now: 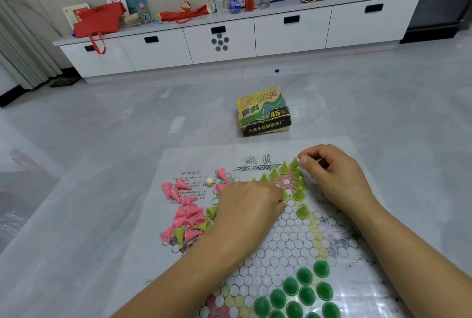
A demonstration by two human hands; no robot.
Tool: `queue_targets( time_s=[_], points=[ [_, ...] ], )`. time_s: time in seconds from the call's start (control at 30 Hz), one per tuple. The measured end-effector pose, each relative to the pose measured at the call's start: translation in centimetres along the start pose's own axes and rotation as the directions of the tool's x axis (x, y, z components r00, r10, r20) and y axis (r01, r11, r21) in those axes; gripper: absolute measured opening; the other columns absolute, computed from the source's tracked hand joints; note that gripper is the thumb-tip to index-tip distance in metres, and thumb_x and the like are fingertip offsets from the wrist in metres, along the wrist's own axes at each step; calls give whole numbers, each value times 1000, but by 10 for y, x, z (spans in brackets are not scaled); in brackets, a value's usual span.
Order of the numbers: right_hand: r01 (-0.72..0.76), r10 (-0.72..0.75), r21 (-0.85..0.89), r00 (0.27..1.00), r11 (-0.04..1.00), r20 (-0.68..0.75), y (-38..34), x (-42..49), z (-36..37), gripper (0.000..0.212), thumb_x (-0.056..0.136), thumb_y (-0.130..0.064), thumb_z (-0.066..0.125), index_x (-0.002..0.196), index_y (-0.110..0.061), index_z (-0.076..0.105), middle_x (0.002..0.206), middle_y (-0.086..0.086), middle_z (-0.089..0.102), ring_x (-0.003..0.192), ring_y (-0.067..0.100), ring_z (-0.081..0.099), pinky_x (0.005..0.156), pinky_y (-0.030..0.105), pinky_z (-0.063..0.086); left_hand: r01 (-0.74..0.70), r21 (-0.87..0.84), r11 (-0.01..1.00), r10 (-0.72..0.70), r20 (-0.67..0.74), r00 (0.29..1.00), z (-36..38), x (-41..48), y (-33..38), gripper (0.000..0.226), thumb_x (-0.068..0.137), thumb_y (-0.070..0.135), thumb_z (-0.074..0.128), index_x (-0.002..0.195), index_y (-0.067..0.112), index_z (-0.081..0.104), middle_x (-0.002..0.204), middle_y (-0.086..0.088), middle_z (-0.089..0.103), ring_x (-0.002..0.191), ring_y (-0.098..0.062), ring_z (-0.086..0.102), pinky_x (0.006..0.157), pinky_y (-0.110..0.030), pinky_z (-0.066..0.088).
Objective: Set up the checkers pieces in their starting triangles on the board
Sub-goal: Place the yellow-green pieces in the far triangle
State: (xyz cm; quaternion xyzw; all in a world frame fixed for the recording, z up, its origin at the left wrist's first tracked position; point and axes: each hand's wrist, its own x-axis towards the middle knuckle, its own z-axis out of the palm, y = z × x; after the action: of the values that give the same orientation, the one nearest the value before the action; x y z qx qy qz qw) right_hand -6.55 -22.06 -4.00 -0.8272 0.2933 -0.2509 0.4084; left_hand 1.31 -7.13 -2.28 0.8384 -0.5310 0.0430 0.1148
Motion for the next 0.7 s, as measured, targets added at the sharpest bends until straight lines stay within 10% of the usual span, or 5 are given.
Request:
queue_targets(
  time_s=[0.2,0.47,0.7],
  points=[
    [1,-1,-1,1000,1000,4,1,0,0,10,88,-26,53,85,-25,63,90,-8,60,76,6,54,65,23,42,2,22,1000,-2,2,1000,1,3,-2,20,72,28,55,55,18,60,45,3,58,41,-14,54,42,-11,13],
    [-2,2,-6,1000,1000,8,1,0,0,11,88,-26,53,85,-24,63,90,-8,61,77,7,54,71,29,44,9,-34,999,-10,-43,999,-4,1,-2,22,86,28,55,70,14,62,65,-1,66,59,-19,57,46,-15,16],
    [-7,7,9,1000,1000,0,0,0,0,11,88,-25,54,85,-24,64,91,-6,62,77,9,54,72,31,45,15,129,992,-10,-37,999,6,0,-3,21,62,20,72,52,21,53,42,5,54,36,-10,49,35,-18,25]
  ],
)
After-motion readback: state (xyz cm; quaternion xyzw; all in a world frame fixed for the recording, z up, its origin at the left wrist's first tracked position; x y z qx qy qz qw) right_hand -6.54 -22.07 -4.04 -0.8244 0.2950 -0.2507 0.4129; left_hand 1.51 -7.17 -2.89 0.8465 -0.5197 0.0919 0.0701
